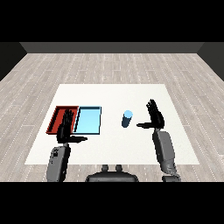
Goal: Pick the blue can and put it in the blue box
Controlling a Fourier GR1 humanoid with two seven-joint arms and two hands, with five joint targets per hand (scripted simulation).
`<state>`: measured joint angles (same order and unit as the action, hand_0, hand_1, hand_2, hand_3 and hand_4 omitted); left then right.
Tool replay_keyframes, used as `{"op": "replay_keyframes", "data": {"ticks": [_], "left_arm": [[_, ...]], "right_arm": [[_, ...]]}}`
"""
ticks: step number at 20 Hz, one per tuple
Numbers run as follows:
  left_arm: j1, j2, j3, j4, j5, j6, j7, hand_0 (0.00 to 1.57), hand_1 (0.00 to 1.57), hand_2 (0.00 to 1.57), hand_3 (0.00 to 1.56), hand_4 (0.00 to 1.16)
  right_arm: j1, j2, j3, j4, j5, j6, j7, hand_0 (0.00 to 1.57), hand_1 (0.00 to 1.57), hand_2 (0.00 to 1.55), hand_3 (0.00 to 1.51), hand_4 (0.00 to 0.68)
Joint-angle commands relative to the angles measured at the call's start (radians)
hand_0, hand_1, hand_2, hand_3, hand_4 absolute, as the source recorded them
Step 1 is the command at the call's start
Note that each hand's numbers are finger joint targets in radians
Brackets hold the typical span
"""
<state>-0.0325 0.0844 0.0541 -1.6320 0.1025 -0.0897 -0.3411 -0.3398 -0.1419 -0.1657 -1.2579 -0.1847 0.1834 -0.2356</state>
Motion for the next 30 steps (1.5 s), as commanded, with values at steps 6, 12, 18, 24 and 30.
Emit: {"op": "replay_keyframes", "data": {"ticks": [6, 12, 18, 24, 30], "left_arm": [[0.088, -0.028, -0.021, -0.075, -0.007, -0.015, -0.047, 0.00, 0.00, 0.00, 0.00, 0.00], [-0.074, 0.004, 0.044, 0.010, 0.022, 0.003, 0.027, 0.00, 0.00, 0.00, 0.00, 0.00], [-0.001, -0.015, 0.033, 0.031, 0.003, -0.018, -0.077, 0.00, 0.00, 0.00, 0.00, 0.00], [-0.002, -0.013, 0.040, 0.027, 0.022, -0.033, -0.067, 0.00, 0.00, 0.00, 0.00, 0.00], [0.055, -0.013, 0.042, -0.038, 0.043, -0.051, -0.057, 0.00, 0.00, 0.00, 0.00, 0.00]], "right_arm": [[-0.022, 0.005, 0.009, 0.063, -0.011, 0.016, -0.049, 0.00, 0.00, 0.00, 0.00, 0.000], [-0.087, -0.007, -0.006, 0.075, -0.056, 0.022, 0.009, 0.00, 0.00, 0.00, 0.00, 0.000], [-0.127, 0.038, 0.009, 0.128, -0.061, -0.016, 0.014, 0.00, 0.00, 0.00, 0.00, 0.000], [-0.121, 0.070, -0.003, 0.236, -0.087, -0.008, -0.059, 0.00, 0.00, 0.00, 0.00, 0.000], [-0.099, 0.132, 0.028, 0.278, -0.077, -0.049, -0.112, 0.00, 0.00, 0.00, 0.00, 0.000]]}}
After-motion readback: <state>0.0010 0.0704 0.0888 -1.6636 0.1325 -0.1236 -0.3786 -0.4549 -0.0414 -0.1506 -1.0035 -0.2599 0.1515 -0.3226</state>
